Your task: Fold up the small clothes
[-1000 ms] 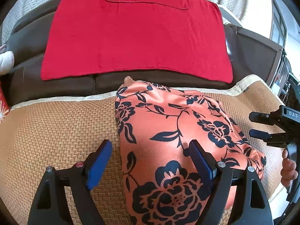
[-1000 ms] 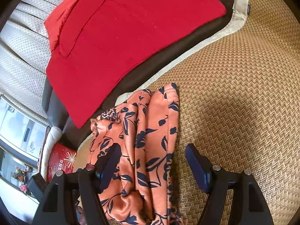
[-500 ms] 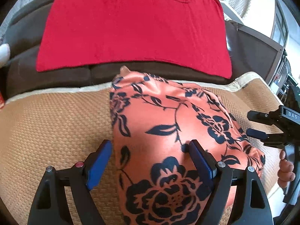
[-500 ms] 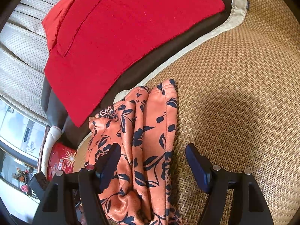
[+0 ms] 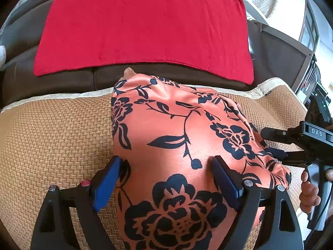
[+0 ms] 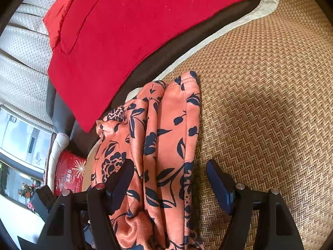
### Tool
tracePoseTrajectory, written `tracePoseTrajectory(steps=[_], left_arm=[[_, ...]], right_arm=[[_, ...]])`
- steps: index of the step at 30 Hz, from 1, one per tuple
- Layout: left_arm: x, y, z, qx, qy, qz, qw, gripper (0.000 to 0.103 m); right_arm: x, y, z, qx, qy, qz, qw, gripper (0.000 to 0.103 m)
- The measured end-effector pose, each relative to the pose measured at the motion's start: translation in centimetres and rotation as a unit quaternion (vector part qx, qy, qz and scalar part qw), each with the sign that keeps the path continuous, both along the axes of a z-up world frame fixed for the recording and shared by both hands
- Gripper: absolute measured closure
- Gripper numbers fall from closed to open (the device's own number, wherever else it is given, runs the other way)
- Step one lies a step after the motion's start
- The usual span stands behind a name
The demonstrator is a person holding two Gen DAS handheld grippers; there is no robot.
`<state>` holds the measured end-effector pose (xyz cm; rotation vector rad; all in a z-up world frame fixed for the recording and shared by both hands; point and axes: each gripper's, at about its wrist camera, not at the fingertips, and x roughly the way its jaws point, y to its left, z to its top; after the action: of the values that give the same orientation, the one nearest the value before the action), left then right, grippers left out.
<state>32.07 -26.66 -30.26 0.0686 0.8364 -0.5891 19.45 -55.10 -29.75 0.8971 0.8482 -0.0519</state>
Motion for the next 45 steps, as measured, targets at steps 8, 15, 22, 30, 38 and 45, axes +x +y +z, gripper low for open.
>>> tracePoseTrajectory(steps=[8, 15, 22, 30, 38, 45], left_arm=[[0.0, -0.1, 0.0, 0.001, 0.0, -0.002, 1.0, 0.015], [0.0, 0.0, 0.0, 0.002, 0.002, -0.007, 1.0, 0.015], [-0.5, 2.1, 1.8, -0.008, -0.029, 0.016, 0.9994, 0.015], [0.0, 4.6, 1.7, 0.061, -0.06, 0.059, 0.9946, 0.015], [-0.1, 4.0, 0.5, 0.111, -0.066, 0.045, 0.9907, 0.015], [-0.3, 4.4, 0.7, 0.105, -0.062, 0.04, 0.9917, 0.015]], right_arm=[[0.5, 0.6, 0.0, 0.0, 0.004, 0.005, 1.0, 0.028], [0.6, 1.0, 0.1, -0.006, 0.002, 0.003, 1.0, 0.028], [-0.7, 2.7, 5.2, -0.066, -0.104, -0.024, 0.992, 0.028], [1.8, 6.8, 5.0, -0.094, -0.076, 0.023, 0.992, 0.032], [4.9, 8.8, 3.1, -0.09, -0.018, 0.027, 0.995, 0.032], [9.2, 8.8, 3.5, -0.09, -0.035, -0.005, 0.995, 0.031]])
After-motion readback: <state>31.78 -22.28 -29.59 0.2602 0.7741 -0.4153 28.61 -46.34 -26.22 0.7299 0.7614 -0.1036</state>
